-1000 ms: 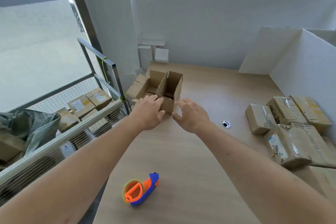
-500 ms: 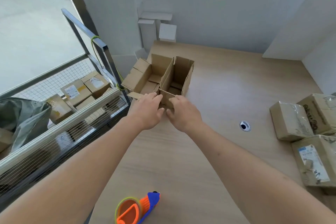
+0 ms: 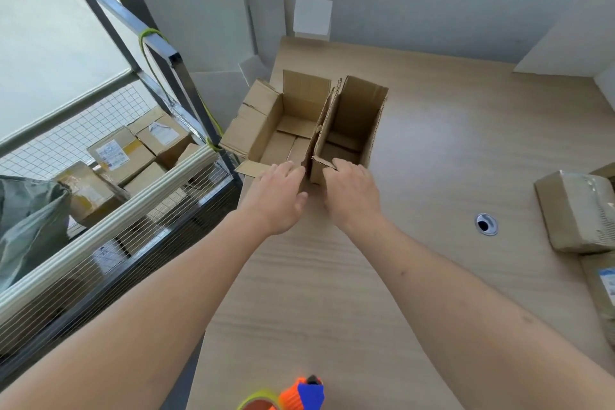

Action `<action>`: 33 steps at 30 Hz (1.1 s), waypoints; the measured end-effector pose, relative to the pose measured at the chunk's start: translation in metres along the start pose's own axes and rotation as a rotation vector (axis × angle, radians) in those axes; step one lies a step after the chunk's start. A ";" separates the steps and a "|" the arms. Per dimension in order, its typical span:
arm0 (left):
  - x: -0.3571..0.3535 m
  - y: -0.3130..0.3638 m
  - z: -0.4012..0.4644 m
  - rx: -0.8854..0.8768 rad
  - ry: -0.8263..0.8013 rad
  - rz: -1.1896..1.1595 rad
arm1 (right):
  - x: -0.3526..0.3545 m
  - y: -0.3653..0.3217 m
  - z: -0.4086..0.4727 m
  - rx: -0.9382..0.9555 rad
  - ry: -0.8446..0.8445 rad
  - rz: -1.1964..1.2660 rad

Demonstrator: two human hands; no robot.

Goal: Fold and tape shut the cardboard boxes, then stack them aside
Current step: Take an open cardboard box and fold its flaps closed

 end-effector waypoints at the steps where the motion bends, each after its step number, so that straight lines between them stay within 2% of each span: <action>1: 0.002 0.000 0.000 -0.006 0.000 -0.007 | 0.002 0.002 -0.003 -0.009 0.020 -0.004; 3: 0.005 0.001 -0.004 -0.016 -0.002 -0.018 | 0.005 0.006 -0.013 -0.023 0.021 -0.020; 7: 0.011 0.011 -0.025 -0.032 -0.019 -0.045 | 0.007 0.016 -0.045 -0.031 -0.115 -0.014; 11: 0.008 0.020 -0.047 -0.035 -0.060 -0.069 | 0.010 0.029 -0.092 -0.112 -0.245 0.139; 17: -0.001 0.050 -0.079 -0.109 -0.094 -0.154 | 0.008 0.039 -0.170 -0.226 -0.256 0.210; 25: -0.028 0.090 -0.132 -0.202 -0.194 0.007 | -0.010 0.069 -0.266 -0.403 -0.436 0.305; 29: -0.046 0.114 -0.158 -0.217 -0.258 -0.067 | -0.004 0.090 -0.299 -0.473 -0.459 0.268; 33: -0.060 0.153 -0.184 -0.288 -0.298 -0.145 | -0.002 0.115 -0.318 -0.486 -0.410 0.251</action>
Point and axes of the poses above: each hand's wrist, its own z-axis towards the middle knuckle, its own x-axis out of the back of the hand, y = z × x, the point moved 9 cm from there along z, towards the middle knuckle
